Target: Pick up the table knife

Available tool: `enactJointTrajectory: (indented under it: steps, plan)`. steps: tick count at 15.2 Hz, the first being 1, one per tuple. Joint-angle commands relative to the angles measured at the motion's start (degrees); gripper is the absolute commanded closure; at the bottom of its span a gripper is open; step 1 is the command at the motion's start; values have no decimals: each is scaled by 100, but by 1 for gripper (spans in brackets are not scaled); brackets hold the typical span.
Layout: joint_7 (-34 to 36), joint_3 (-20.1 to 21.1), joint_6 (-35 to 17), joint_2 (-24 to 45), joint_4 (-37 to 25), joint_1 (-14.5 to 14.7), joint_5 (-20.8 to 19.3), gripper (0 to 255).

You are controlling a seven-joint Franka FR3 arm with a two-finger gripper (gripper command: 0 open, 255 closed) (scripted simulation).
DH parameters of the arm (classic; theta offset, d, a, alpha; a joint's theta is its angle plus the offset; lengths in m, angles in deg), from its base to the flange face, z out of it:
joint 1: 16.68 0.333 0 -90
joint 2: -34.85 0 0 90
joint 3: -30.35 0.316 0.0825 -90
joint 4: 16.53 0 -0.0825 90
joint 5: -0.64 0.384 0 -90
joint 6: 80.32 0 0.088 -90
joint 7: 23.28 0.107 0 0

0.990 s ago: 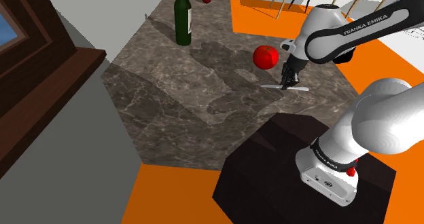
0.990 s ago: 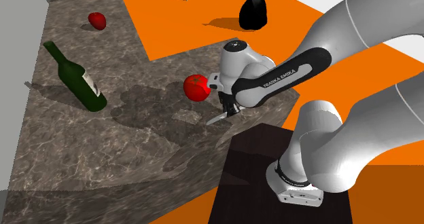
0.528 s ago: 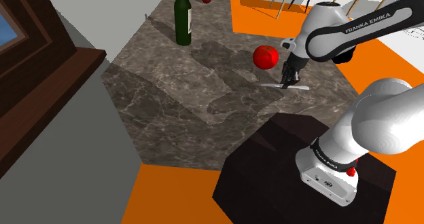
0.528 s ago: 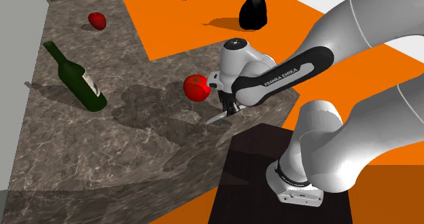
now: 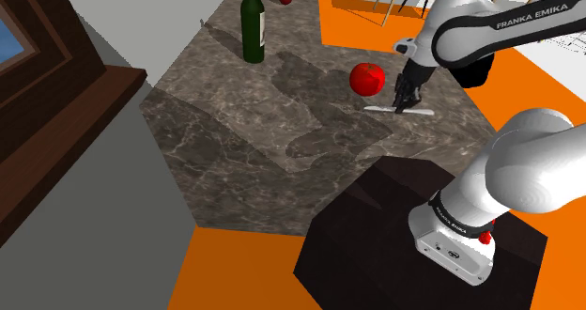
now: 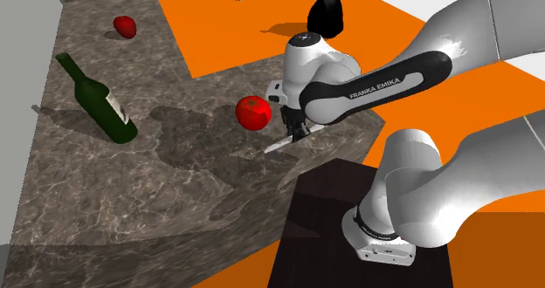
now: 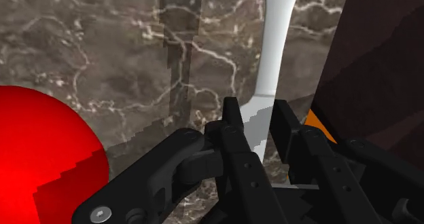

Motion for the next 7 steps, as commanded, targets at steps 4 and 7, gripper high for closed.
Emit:
enactJointTrajectory:
  steps: [4,7]
  plan:
    - [-19,186,545,-339,-206,-22,113,255]
    - [-23,228,663,-407,-258,-23,142,255]
